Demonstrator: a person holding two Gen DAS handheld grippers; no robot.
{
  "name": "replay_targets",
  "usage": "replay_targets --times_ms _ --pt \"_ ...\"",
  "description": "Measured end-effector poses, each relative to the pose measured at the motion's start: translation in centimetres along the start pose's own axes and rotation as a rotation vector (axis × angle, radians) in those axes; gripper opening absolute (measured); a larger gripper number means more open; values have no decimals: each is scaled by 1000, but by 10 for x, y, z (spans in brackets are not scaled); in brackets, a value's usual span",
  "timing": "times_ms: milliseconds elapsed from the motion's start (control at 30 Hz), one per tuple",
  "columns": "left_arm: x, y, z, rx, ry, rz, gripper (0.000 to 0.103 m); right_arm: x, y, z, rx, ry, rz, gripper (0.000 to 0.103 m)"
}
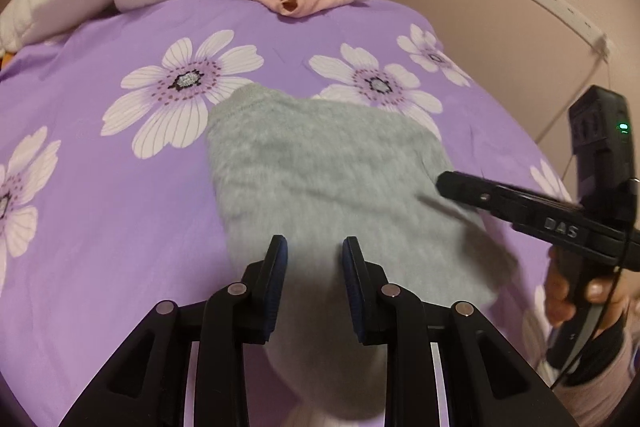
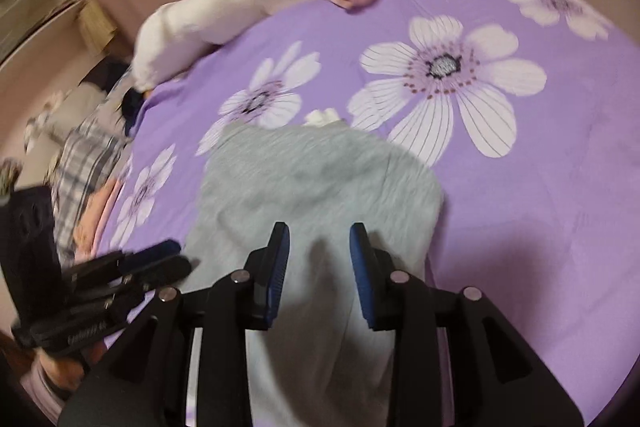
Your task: Fold small clothes
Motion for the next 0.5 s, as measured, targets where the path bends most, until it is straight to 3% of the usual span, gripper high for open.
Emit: replay_targets --times_ms 267,500 --pt "11 -12 -23 41 21 24 26 -13 -37 -44 77 -86 -49 32" --pt "18 -4 -33 38 103 90 26 -4 -15 -65 9 -66 -87 27"
Point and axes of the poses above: each gripper's, at about its wrist camera, not at the fingertips, and y roughly the way its jaws point, x to its right, z to its top, the point moved 4 cm from there along y, roughly the way its jaws point, and after that the axes turned 10 degrees about -z, right-handed, at the moved point
